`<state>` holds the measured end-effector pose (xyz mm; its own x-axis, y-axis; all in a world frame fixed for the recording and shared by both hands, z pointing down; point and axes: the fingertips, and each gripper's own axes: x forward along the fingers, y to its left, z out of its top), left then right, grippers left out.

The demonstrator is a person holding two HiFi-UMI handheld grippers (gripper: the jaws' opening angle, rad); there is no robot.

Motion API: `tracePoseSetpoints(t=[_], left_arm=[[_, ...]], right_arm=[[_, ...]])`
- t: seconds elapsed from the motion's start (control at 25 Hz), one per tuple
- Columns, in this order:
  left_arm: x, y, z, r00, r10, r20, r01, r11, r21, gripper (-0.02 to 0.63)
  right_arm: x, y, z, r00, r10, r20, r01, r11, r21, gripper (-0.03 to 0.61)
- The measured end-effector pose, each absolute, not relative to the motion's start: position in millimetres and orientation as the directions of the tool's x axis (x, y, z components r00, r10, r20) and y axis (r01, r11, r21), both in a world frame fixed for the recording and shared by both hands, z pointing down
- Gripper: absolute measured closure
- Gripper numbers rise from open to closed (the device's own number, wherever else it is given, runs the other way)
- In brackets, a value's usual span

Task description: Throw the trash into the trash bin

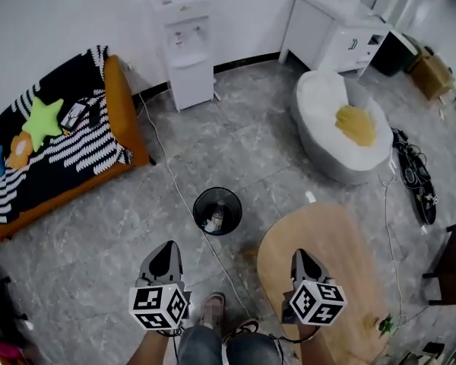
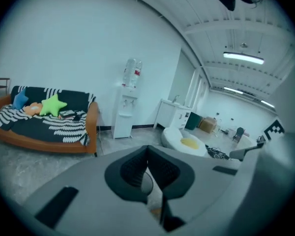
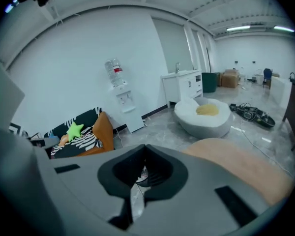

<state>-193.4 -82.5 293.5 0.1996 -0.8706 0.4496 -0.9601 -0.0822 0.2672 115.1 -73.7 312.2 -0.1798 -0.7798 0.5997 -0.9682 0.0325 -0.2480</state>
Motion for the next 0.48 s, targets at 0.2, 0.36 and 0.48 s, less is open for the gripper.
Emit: tracePoseSetpoints(t=[0.2, 0.36, 0.48], left_arm=[[-166, -58, 189, 0.260, -0.900, 0.350, -0.953, -0.182, 0.241, 0.621], [-162, -28, 131, 0.302, -0.897, 0.322, -0.947, -0.244, 0.208, 0.621], [-168, -7, 108, 0.301, -0.896, 0.325, -0.949, -0.250, 0.190, 0.621]], right_arm=[[178, -13, 216, -0.065, -0.867, 0.494, -0.975, -0.050, -0.216, 0.578], [224, 48, 160, 0.046, -0.888, 0.458, -0.979, -0.132, -0.156, 0.578], [252, 89, 134, 0.120, -0.893, 0.433, -0.978, -0.180, -0.101, 0.578]])
